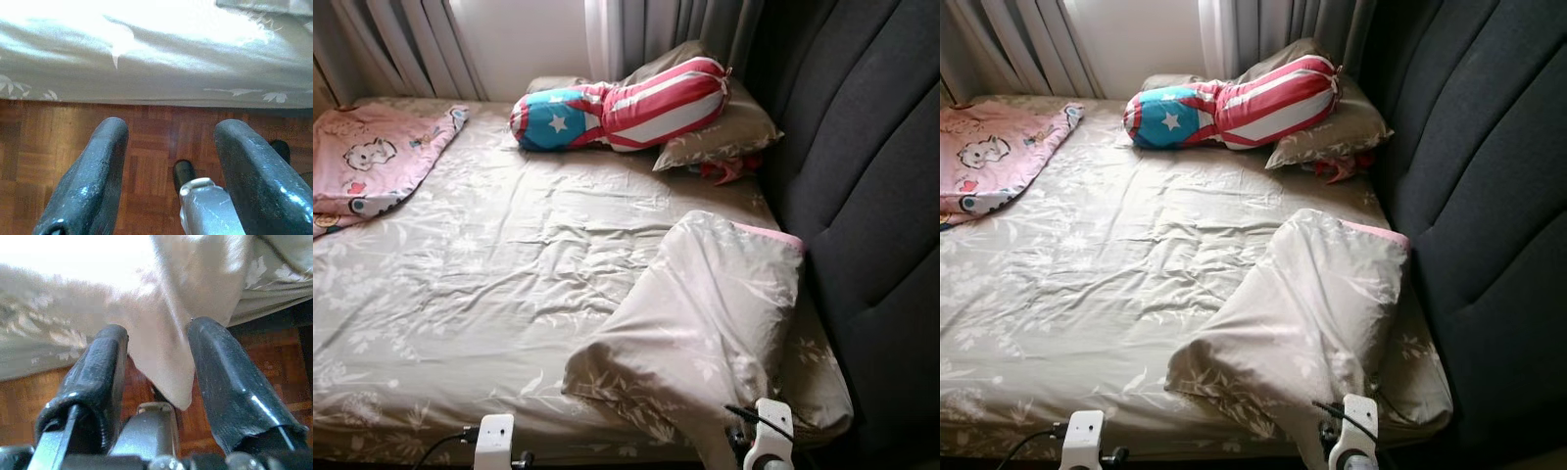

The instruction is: Clean up the room

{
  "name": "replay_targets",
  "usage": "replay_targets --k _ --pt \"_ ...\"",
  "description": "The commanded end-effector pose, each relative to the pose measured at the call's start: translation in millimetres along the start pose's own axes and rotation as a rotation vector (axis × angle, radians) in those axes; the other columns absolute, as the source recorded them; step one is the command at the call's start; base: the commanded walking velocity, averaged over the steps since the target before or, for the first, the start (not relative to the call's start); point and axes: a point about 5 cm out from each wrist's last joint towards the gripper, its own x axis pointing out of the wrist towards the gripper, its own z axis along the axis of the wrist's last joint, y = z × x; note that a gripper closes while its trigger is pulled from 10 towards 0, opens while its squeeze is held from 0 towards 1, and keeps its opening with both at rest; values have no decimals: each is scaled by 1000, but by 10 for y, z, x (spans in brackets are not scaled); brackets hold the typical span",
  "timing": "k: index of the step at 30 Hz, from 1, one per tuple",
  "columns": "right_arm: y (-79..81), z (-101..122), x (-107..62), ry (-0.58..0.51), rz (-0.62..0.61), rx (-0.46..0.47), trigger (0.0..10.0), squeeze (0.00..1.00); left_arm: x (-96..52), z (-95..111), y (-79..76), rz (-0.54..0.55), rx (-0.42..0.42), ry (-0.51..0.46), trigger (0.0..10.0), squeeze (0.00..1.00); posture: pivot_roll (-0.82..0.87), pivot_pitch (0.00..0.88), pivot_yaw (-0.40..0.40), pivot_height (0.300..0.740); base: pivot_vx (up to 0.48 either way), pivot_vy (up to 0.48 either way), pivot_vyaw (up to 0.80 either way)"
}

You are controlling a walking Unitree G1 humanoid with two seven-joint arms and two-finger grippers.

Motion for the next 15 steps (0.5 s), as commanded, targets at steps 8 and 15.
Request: replay_targets --k 8,15 --pt "111 596 68 -249 53 4 10000 0 78 691 -157 -67 10 -285 10000 0 8 31 -20 740 0 0 0" --pt "119 763 43 -365 76 2 10000 0 9 1113 -192 -92 -21 -522 10000 0 -6 37 -29 740 0 0 0"
